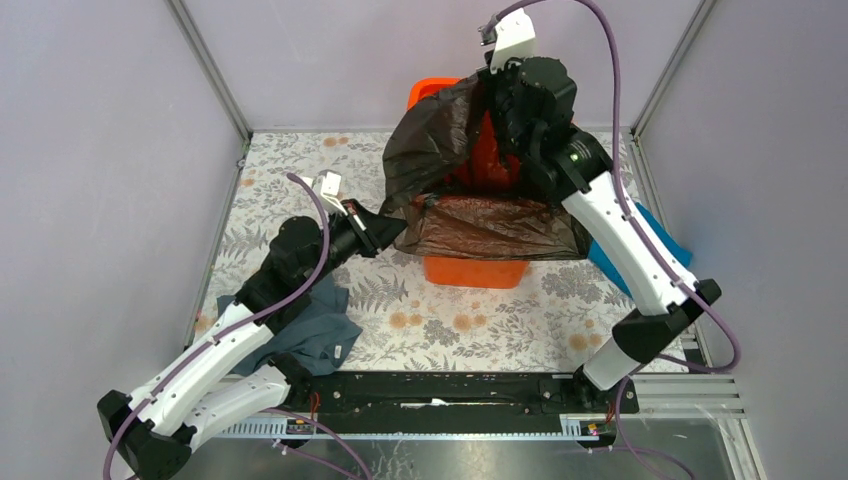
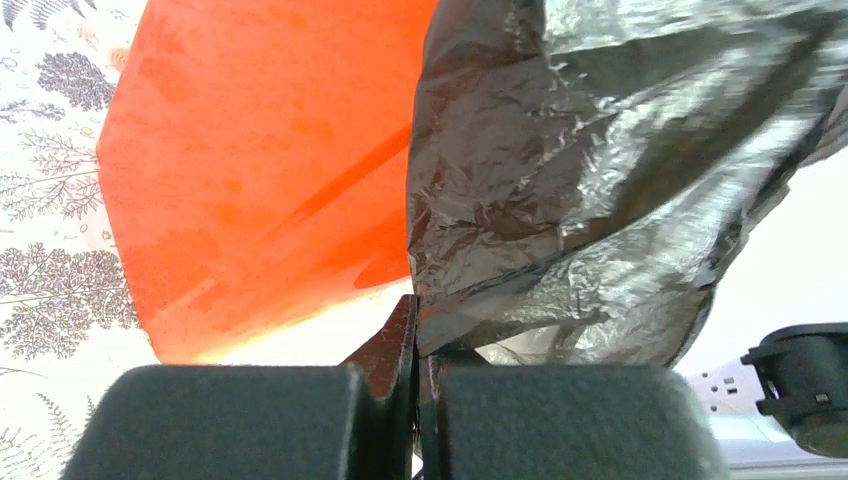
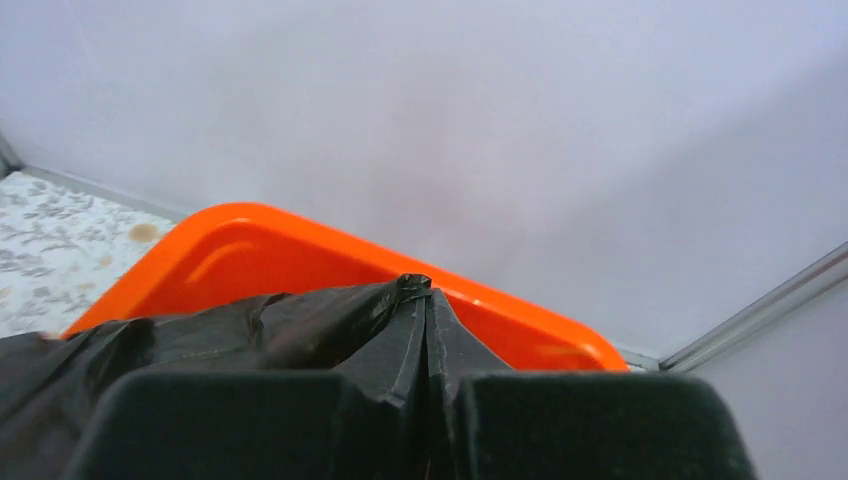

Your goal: Put the trash bags into the trash bin

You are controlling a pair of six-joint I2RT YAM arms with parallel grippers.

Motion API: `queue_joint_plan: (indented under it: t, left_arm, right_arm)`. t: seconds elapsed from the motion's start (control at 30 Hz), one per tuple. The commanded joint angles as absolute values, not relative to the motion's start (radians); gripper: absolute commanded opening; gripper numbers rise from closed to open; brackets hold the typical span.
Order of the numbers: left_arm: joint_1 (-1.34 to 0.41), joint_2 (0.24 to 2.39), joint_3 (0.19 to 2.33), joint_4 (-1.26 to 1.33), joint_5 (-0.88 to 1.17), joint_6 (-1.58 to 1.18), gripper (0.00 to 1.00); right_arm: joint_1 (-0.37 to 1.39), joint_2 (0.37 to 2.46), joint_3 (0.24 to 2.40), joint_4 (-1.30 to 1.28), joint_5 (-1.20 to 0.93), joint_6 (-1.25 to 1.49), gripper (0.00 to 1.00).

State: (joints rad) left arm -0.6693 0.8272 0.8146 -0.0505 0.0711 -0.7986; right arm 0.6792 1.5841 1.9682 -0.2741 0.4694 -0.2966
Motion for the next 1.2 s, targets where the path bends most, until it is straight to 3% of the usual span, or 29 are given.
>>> queue_joint_plan:
  t: [0.0, 0.1, 0.2, 0.3, 0.37, 0.43, 0.53, 0.8, 0.93, 1.07, 1.17]
  left_arm:
    - [-0.667, 0.825, 0.807, 0.015, 0.119, -0.810, 0.00]
    - [-0.667, 0.828, 0.844, -0.057, 0.130, -0.757, 0.04]
    - [-0.667, 0.800, 0.909, -0.177, 0.069, -0.668, 0.32]
    - [-0.667, 0.752, 0.977, -0.289, -0.026, -0.548, 0.62]
    - [-0.667, 0.733, 1.034, -0.363, -0.094, -0.471, 0.75]
    - [-0.667, 0.727, 1.096, -0.423, -0.128, -0.398, 0.84]
    - [-0.666, 0.734, 1.185, -0.459, -0.148, -0.317, 0.91]
    - [-0.669, 0.963, 1.500, -0.424, 0.063, -0.243, 0.99]
    - [-0.703, 1.072, 1.611, -0.423, 0.041, -0.193, 0.99]
    - [-0.755, 1.126, 1.672, -0.400, 0.004, -0.075, 0.99]
    - [-0.778, 1.156, 1.692, -0.400, -0.036, -0.010, 0.99]
  right_arm:
    - [0.618, 1.643, 1.985, -0.102, 0.344, -0.349, 0.05]
    - [0.608, 1.698, 2.047, -0.147, 0.298, -0.357, 0.12]
    - [0.609, 1.730, 2.136, -0.252, 0.307, -0.309, 0.20]
    - [0.609, 1.713, 2.221, -0.409, 0.332, -0.233, 0.47]
    - [0.609, 1.669, 2.249, -0.498, 0.344, -0.184, 0.64]
    - [0.609, 1.602, 2.229, -0.562, 0.313, -0.150, 0.81]
    - [0.610, 1.493, 2.165, -0.614, 0.234, -0.132, 0.98]
    - [0.609, 1.227, 1.963, -0.596, 0.346, -0.148, 1.00]
    - [0.609, 1.196, 1.940, -0.654, 0.329, -0.161, 1.00]
    - [0.609, 1.163, 1.915, -0.696, 0.197, -0.132, 1.00]
    - [0.609, 1.107, 1.846, -0.694, -0.058, -0.177, 1.00]
